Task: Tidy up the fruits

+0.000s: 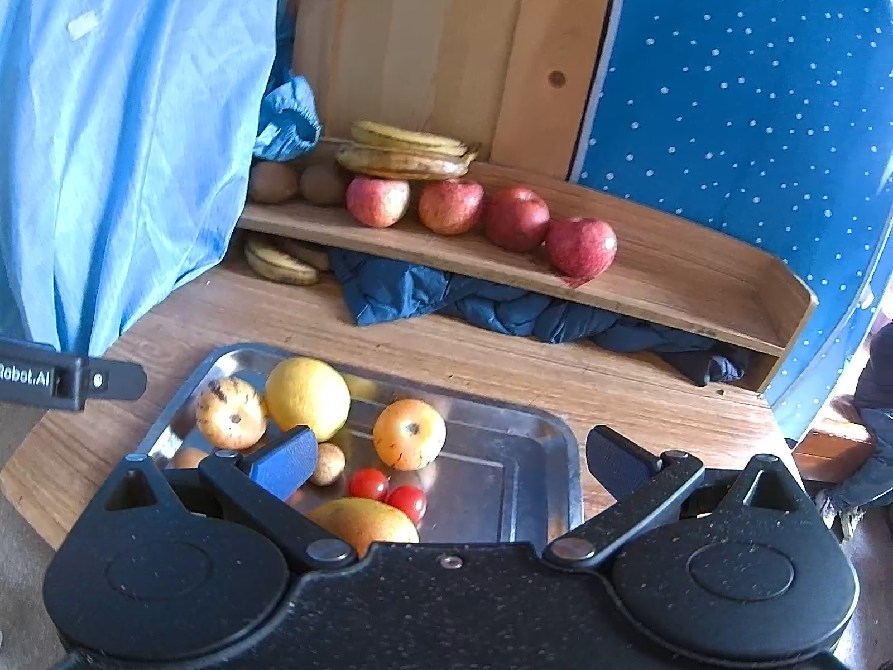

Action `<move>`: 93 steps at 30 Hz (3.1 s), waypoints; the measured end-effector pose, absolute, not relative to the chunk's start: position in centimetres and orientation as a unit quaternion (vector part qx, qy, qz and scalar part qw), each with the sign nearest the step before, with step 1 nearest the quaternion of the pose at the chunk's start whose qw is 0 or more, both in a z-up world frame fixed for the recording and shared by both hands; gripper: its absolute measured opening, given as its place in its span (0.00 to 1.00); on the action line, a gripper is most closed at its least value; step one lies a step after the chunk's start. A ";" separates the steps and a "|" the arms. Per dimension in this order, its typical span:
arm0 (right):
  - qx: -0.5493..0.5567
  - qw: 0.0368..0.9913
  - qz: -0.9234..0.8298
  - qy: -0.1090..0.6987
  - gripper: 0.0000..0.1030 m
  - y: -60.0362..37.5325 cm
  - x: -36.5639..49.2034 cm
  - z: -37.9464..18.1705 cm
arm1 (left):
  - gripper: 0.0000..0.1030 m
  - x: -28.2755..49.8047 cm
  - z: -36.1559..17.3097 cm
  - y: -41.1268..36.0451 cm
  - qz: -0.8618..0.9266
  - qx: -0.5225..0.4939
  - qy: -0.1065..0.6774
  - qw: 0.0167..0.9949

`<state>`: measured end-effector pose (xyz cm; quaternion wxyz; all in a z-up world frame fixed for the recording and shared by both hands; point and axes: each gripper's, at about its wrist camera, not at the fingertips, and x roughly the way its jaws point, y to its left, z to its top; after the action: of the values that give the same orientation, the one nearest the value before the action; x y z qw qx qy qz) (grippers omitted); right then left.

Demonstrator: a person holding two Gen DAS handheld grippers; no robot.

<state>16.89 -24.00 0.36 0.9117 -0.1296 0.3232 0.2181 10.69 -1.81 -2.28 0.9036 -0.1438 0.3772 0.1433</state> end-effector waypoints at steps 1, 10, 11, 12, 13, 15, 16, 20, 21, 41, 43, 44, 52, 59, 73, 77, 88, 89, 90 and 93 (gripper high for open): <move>-0.128 0.913 0.217 0.322 0.99 -24.0 16.9 0.5 | 0.99 10.7 -2.2 -1.8 0.142 -0.143 0.376 0.905; -0.132 0.914 0.227 0.310 0.99 -24.2 16.4 0.7 | 0.99 11.1 -1.7 -2.7 0.139 -0.139 0.372 0.907; -0.133 0.913 0.228 0.310 0.99 -24.2 16.4 0.7 | 0.99 11.2 -1.6 -2.9 0.138 -0.141 0.370 0.908; -0.134 0.912 0.230 0.310 0.99 -24.4 16.4 0.8 | 0.99 11.2 -1.5 -3.1 0.137 -0.142 0.369 0.908; -0.135 0.912 0.233 0.310 0.99 -24.5 16.3 0.8 | 0.99 11.3 -1.3 -3.4 0.136 -0.144 0.368 0.909; -0.136 0.911 0.236 0.308 0.99 -24.9 16.3 1.1 | 0.99 11.3 -1.0 -3.9 0.137 -0.143 0.364 0.910; -0.136 0.911 0.237 0.308 0.99 -25.2 16.4 1.3 | 0.99 11.2 -0.8 -4.3 0.140 -0.141 0.361 0.911; -0.130 0.909 0.247 0.310 0.99 -26.4 16.6 1.8 | 0.99 11.0 -0.3 -5.3 0.154 -0.143 0.354 0.911; -0.128 0.908 0.252 0.310 0.99 -26.7 16.6 1.9 | 0.99 10.9 -0.2 -5.5 0.156 -0.146 0.352 0.911; -0.112 0.876 0.354 0.307 0.99 -31.5 14.2 2.2 | 0.99 6.8 0.7 -10.9 0.248 -0.154 0.334 0.896; -0.107 0.871 0.362 0.313 0.99 -31.8 13.9 2.2 | 0.99 6.5 0.5 -11.5 0.258 -0.151 0.337 0.893; -0.109 0.869 0.366 0.314 0.99 -32.0 13.7 2.1 | 0.99 6.2 0.5 -11.8 0.264 -0.149 0.338 0.891; -0.110 0.859 0.383 0.320 0.99 -33.7 12.6 1.8 | 0.99 4.2 0.4 -13.7 0.287 -0.154 0.332 0.885; -0.098 0.856 0.389 0.327 0.99 -34.9 11.5 1.4 | 0.99 2.9 0.7 -15.1 0.300 -0.128 0.339 0.882; -0.080 0.861 0.364 0.346 0.99 -35.5 10.4 1.0 | 0.99 1.0 0.3 -14.6 0.293 -0.122 0.341 0.885; -0.082 0.863 0.350 0.354 0.99 -35.1 10.1 0.9 | 0.99 0.4 0.1 -14.2 0.276 -0.116 0.340 0.891; -0.083 0.872 0.326 0.357 0.99 -33.2 8.2 0.8 | 0.99 -0.7 0.0 -12.9 0.237 -0.099 0.341 0.904; -0.083 0.873 0.323 0.356 0.99 -33.0 8.0 0.8 | 0.99 -0.8 0.0 -12.7 0.235 -0.101 0.342 0.904; -0.084 0.874 0.320 0.356 0.99 -32.8 7.8 0.8 | 0.99 -0.9 -0.1 -12.5 0.233 -0.102 0.343 0.904; -0.086 0.875 0.312 0.360 0.99 -32.4 7.4 0.6 | 0.99 -1.2 -0.3 -12.1 0.225 -0.102 0.346 0.905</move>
<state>7.41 -32.39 0.61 0.8748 -0.0865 0.3602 0.3122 -1.19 -12.06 -0.33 0.9053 -0.1023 0.3456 0.2249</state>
